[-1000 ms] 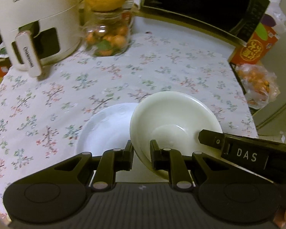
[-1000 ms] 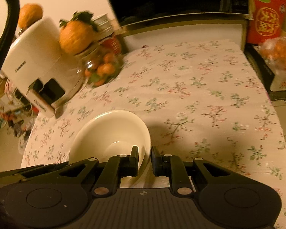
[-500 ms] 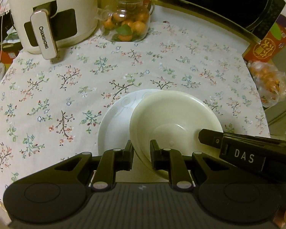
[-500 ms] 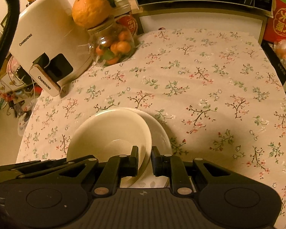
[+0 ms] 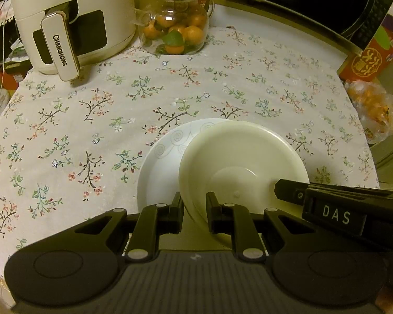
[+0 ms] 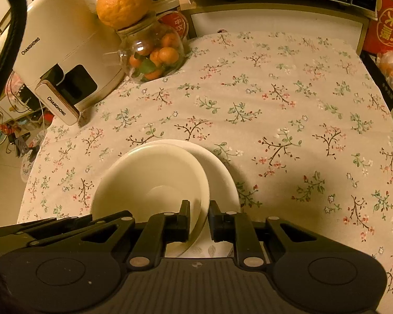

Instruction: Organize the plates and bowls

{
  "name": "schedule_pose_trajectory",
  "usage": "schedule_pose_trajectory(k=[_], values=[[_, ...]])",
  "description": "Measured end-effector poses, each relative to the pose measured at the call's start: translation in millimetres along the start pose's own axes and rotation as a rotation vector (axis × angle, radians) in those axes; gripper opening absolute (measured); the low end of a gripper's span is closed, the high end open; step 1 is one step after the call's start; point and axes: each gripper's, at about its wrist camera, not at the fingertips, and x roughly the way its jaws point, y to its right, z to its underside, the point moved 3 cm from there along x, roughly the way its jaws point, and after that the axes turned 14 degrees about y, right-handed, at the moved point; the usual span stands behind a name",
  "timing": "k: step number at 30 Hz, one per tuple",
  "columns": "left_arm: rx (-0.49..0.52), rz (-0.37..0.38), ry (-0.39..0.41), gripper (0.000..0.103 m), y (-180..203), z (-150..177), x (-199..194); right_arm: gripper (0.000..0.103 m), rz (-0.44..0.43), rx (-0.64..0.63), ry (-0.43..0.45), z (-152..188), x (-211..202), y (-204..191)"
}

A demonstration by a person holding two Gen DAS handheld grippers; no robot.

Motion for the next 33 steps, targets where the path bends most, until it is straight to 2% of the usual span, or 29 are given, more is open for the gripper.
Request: schedule_pose_trajectory(k=[17,19,24,28,33], values=[[0.008,0.002,-0.001,0.018,3.6,-0.5,0.6,0.015,0.007,0.016,-0.004,0.3,0.1,2.7],[0.010,0.000,-0.001,0.023,4.2,-0.4,0.8,0.016,0.007,0.018,-0.001,-0.1,-0.6,3.2],[0.013,-0.011,0.008,0.027,3.9,-1.7,-0.6,0.017,0.006,0.025,0.007,-0.5,-2.9,4.7],[0.021,-0.028,0.025,0.037,1.7,-4.7,-4.5,0.018,0.001,0.029,0.016,-0.5,-6.0,5.4],[0.048,-0.064,0.090,0.051,-0.9,-9.4,-22.4,0.029,-0.005,0.033,0.057,-4.4,-17.6,8.7]])
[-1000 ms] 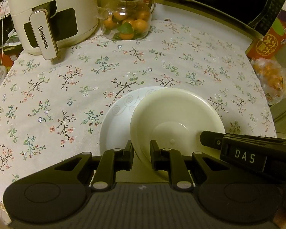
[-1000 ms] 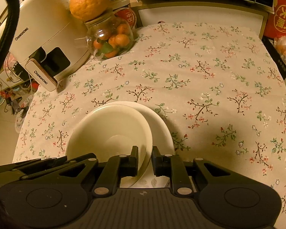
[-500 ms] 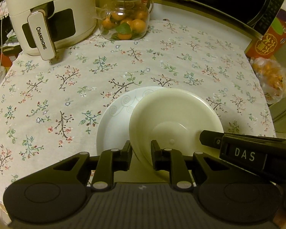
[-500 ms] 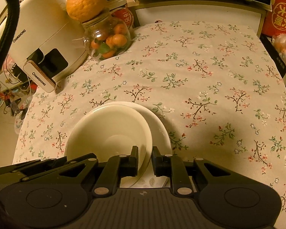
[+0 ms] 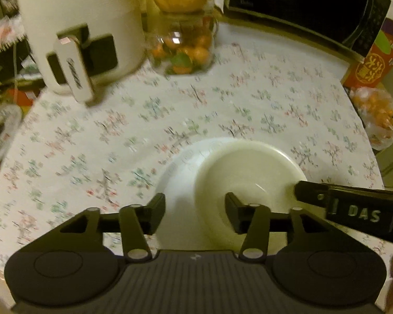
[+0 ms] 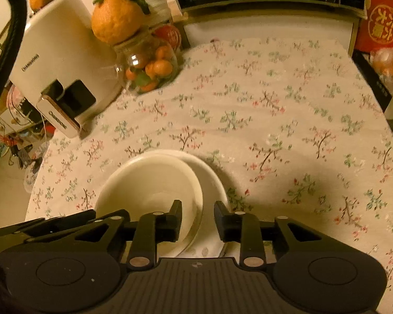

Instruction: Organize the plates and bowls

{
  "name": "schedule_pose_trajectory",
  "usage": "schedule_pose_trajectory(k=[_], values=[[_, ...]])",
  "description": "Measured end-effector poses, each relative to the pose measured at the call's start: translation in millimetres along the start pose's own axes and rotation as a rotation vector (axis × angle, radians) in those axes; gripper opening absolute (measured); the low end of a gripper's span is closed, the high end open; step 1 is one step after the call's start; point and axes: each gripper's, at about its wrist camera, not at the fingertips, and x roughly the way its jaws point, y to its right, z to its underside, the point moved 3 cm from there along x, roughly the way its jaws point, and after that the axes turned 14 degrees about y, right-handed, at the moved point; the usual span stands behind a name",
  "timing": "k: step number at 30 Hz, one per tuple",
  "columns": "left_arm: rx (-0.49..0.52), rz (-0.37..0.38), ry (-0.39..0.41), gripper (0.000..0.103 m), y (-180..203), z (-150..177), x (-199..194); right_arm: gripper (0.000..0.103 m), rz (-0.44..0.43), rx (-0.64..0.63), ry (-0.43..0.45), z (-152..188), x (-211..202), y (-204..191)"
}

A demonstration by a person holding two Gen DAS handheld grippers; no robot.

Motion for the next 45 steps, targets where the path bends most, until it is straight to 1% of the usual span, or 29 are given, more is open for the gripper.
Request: schedule_pose_trajectory(k=[1,3,6,9,11,13,14,15,16,17,19,21,23,24,25,26,28,30,32,34,37,39,42,45], values=[[0.010,-0.009,0.018,0.053,-1.4,-0.3,-6.0,0.030,-0.004,-0.007,0.016,-0.9,-4.7,-0.2],[0.022,-0.022,0.041,0.054,-5.1,-0.7,-17.3,0.038,-0.012,-0.014,0.044,-0.7,-14.6,-0.1],[0.032,-0.047,0.092,0.054,-11.6,-0.5,-41.5,0.042,-0.015,-0.012,0.081,4.4,-32.6,2.9],[0.059,-0.069,0.155,0.058,-13.7,-0.9,-70.1,0.045,0.010,0.010,0.127,12.6,-56.5,6.6],[0.077,-0.071,0.191,0.059,-12.2,0.1,-89.6,0.046,-0.013,0.035,0.141,17.8,-71.6,4.6],[0.082,-0.063,0.221,0.064,-9.1,2.4,-111.4,0.048,-0.020,0.020,0.163,21.3,-88.5,-2.0],[0.080,-0.061,0.233,0.065,-7.6,3.6,-121.7,0.051,-0.015,0.002,0.180,22.4,-96.3,-6.3],[0.079,-0.058,0.244,0.069,-6.7,4.5,-130.5,0.056,-0.009,-0.019,0.199,24.2,-106.9,-10.9],[0.077,-0.054,0.254,0.071,-5.5,5.8,-140.5,0.058,-0.007,-0.038,0.217,26.1,-118.7,-16.3],[0.074,-0.049,0.265,0.072,-3.9,7.0,-152.7,0.062,-0.010,-0.047,0.230,28.0,-129.2,-20.7],[0.064,-0.039,0.283,0.077,-2.3,7.6,-169.9,0.066,-0.023,-0.047,0.247,32.8,-150.4,-27.3],[0.052,-0.046,0.313,0.079,-1.1,7.9,-190.0,0.071,-0.035,-0.040,0.255,37.2,-171.0,-31.1],[0.050,-0.054,0.350,0.085,0.2,7.3,-205.8,0.073,-0.030,-0.042,0.268,40.2,-187.5,-34.8],[0.048,-0.057,0.360,0.091,0.0,7.1,-209.8,0.075,-0.025,-0.052,0.278,42.0,-196.1,-36.9],[0.041,-0.057,0.369,0.094,-1.3,7.5,-213.6,0.076,-0.016,-0.060,0.285,43.6,-203.7,-38.4],[0.033,-0.055,0.381,0.095,-2.2,7.5,-219.1,0.079,-0.007,-0.063,0.291,44.5,-210.5,-39.4],[0.027,-0.058,0.392,0.100,-4.1,8.8,-225.1,0.081,-0.002,-0.062,0.299,45.9,-219.6,-40.1],[0.016,-0.058,0.394,0.103,-8.1,8.5,-227.3,0.085,0.001,-0.064,0.303,47.0,-226.2,-41.2],[0.007,-0.054,0.388,0.103,-11.1,8.5,-227.3,0.090,0.005,-0.074,0.299,46.9,-227.8,-44.5],[0.007,-0.059,0.380,0.103,-12.8,8.9,-226.9,0.091,-0.004,-0.084,0.298,47.9,-228.1,-49.4],[0.011,-0.062,0.370,0.103,-14.8,11.3,-229.9,0.094,-0.005,-0.102,0.290,51.7,-229.9,-57.2],[-0.004,-0.056,0.357,0.103,-17.4,13.1,-230.8,0.097,0.003,-0.125,0.284,51.7,-228.5,-61.7],[-0.022,-0.048,0.343,0.103,-20.2,14.7,-230.1,0.099,0.010,-0.138,0.282,51.0,-228.5,-63.4],[-0.021,-0.048,0.332,0.103,-19.3,15.9,-228.6,0.099,0.019,-0.136,0.275,51.7,-227.8,-63.7]])
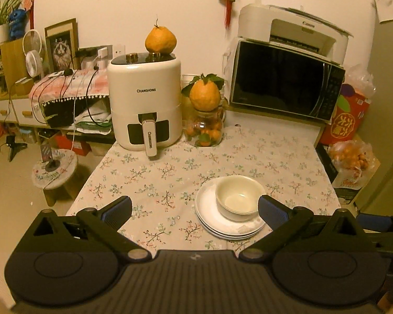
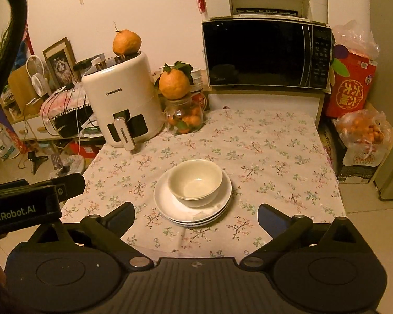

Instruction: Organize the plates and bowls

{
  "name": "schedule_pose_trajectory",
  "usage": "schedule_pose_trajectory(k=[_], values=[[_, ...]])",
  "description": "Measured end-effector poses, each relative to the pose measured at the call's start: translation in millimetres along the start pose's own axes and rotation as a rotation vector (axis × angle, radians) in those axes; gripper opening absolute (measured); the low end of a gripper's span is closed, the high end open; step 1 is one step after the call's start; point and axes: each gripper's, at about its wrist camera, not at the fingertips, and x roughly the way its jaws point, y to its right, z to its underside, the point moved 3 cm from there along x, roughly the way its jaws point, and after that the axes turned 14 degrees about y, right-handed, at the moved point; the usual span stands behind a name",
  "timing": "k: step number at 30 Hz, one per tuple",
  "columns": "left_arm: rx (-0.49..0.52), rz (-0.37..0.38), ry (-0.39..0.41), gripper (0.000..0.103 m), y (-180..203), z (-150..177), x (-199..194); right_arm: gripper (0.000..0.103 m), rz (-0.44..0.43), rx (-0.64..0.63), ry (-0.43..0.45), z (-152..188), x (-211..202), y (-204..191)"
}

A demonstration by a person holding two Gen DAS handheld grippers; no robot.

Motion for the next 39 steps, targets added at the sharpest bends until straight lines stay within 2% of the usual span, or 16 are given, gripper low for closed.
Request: schedule_pose_trajectory(k=[20,39], values=[[0.039,0.024,-0.060,0.103,5.3,7.1,9.8,0.099,0.016,0.017,-0.049,11.0,12.8,7.1],[0.050,0.040,-0.082,0.103,9.5,9.1,15.8,0.099,0.024,0.034,-0.065,14.1,17.1,15.4]])
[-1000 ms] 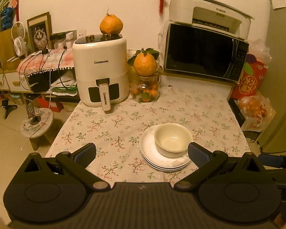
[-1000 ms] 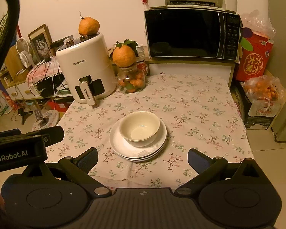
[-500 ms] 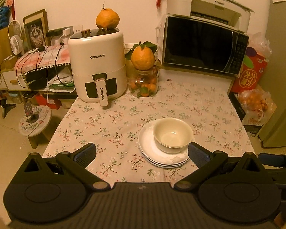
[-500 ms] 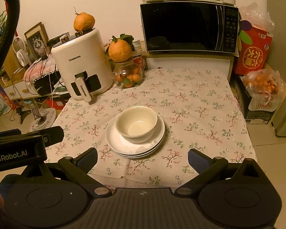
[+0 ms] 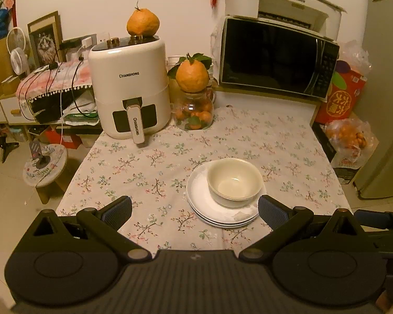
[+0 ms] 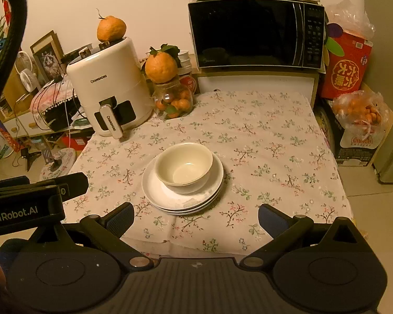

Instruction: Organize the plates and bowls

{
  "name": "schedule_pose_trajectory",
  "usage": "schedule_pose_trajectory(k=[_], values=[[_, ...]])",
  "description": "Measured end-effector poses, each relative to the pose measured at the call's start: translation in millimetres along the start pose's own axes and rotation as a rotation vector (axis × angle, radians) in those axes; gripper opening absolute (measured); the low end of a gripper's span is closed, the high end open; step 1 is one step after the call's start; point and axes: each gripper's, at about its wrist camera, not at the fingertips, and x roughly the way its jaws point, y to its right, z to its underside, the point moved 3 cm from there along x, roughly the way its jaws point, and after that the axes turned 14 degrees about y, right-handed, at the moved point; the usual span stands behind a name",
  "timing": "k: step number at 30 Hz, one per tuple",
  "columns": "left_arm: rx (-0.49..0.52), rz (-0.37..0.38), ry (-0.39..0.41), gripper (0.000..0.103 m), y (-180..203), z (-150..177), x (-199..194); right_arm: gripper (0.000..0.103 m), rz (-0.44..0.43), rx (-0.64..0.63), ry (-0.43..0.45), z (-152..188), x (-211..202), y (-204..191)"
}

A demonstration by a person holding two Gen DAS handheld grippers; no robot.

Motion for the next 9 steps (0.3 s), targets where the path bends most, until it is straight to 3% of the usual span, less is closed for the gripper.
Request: schedule_pose_trajectory(k=[9], values=[[-0.004,0.004,-0.014,0.103,2.3,2.3,2.2,0.099,-0.003,0.003,-0.006,1.7,2.9,2.5]])
